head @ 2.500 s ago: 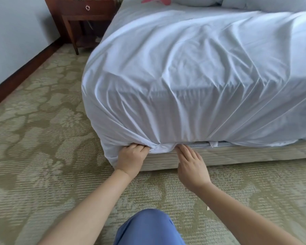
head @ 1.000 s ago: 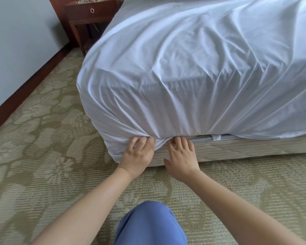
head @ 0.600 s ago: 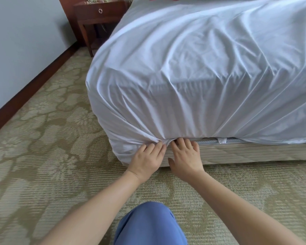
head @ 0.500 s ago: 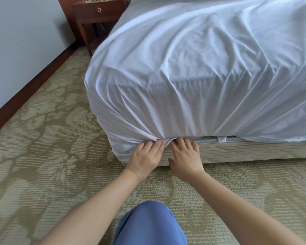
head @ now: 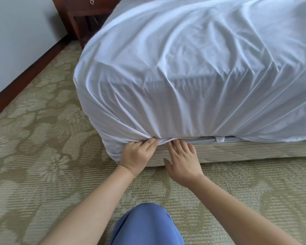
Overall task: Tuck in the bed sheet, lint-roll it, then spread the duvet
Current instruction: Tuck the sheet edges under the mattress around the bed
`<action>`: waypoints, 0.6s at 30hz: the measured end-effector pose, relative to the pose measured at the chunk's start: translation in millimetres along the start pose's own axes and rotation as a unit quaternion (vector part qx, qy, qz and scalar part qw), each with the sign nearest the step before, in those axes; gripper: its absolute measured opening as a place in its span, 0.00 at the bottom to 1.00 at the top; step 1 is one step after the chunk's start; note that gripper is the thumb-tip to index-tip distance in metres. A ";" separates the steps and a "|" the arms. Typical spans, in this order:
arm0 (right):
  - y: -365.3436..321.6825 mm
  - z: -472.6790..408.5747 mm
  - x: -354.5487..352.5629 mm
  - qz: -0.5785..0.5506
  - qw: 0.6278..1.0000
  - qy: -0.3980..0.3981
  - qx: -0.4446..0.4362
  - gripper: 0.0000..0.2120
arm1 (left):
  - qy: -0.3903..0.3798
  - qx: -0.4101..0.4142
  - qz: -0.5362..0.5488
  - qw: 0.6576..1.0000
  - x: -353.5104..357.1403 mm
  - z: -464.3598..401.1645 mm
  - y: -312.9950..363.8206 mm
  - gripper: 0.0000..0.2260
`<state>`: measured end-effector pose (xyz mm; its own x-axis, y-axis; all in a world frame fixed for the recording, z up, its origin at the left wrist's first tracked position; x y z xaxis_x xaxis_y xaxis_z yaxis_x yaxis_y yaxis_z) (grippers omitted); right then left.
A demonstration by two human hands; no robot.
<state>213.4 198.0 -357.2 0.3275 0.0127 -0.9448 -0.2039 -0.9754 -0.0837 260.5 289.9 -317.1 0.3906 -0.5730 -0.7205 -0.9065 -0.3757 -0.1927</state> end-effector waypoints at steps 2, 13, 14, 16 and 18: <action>-1.1 -7.6 -4.2 -0.016 1.000 -0.011 0.022 0.27 | -0.002 0.007 0.023 1.000 1.0 0.3 -0.6 0.16; 0.2 -20.3 5.9 -0.033 0.995 -0.024 0.089 0.18 | -0.050 0.087 -0.012 0.995 -6.4 12.5 12.4 0.13; -0.5 -20.7 7.0 -0.037 0.994 -0.026 0.099 0.16 | -0.052 0.091 -0.015 0.994 -7.6 15.9 12.5 0.13; -4.0 -20.4 5.7 -0.037 0.994 -0.028 0.094 0.16 | -0.058 0.095 -0.032 0.993 -8.4 21.4 13.8 0.15; -4.5 -14.7 1.5 -0.043 0.997 -0.014 0.058 0.17 | -0.061 0.102 -0.045 0.992 -7.1 25.0 18.2 0.16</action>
<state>228.5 199.2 -353.5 0.3228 0.1021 -0.9410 -0.2815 -0.9388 -0.1985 237.3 305.3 -332.2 0.4606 -0.4462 -0.7673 -0.8872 -0.2589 -0.3820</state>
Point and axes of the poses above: each hand's wrist, its own z-axis away from the middle knuckle, its own x-axis out of the palm, y = z × x, the point moved 9 cm from there along -z, towards the middle knuckle
